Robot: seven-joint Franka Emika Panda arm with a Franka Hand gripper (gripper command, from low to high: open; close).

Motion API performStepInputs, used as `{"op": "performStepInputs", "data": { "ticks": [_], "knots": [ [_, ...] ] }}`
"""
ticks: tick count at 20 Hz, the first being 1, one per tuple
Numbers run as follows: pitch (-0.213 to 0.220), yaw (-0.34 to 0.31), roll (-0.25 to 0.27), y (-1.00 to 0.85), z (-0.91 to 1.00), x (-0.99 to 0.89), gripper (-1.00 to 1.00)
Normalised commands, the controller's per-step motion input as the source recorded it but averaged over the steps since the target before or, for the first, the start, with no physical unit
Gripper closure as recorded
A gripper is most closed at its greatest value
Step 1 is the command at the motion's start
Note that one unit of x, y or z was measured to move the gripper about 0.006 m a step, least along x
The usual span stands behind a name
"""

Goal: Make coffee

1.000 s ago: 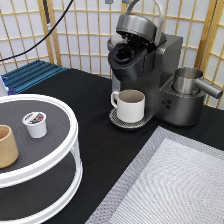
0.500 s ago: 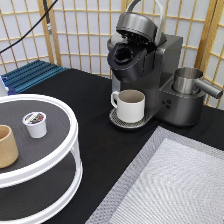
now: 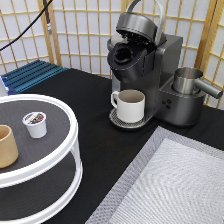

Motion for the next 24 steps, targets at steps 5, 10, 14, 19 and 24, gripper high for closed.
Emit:
{"op": "performStepInputs", "data": {
  "ticks": [5, 10, 14, 19, 24],
  "knots": [
    [-0.201, 0.0, 0.147, -0.95, -0.38, 0.01, -1.0],
    [-0.302, 0.015, 0.208, -0.79, -0.15, 0.1, -1.0],
    [-0.21, 0.0, 0.3, -0.72, -0.24, -0.12, -1.0],
    [-0.004, -0.006, 0.282, -0.63, -0.19, -0.54, -1.0],
    [0.014, -0.124, 0.154, -0.43, -0.28, -0.67, -1.0]
  ]
}}
